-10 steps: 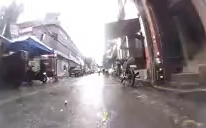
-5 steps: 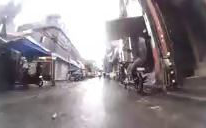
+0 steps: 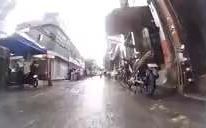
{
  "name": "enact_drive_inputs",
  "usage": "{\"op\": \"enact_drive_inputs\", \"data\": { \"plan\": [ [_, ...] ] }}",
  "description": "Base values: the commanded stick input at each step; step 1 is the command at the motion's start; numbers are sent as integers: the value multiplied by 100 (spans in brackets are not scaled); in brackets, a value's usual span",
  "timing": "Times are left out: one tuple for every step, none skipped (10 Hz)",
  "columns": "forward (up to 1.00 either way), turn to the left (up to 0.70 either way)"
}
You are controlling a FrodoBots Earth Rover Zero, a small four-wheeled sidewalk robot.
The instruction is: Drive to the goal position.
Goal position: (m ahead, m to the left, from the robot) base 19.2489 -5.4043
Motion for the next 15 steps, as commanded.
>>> {"op": "enact_drive_inputs", "data": {
  "plan": [
    [99, 0],
    [99, 0],
    [99, 0],
    [99, -7],
    [99, -18],
    [99, 0],
    [99, 0],
    [99, 0],
    [99, 0],
    [99, 0],
    [99, 0],
    [99, 0],
    [99, 0],
    [99, 0],
    [99, 0]
  ]
}}
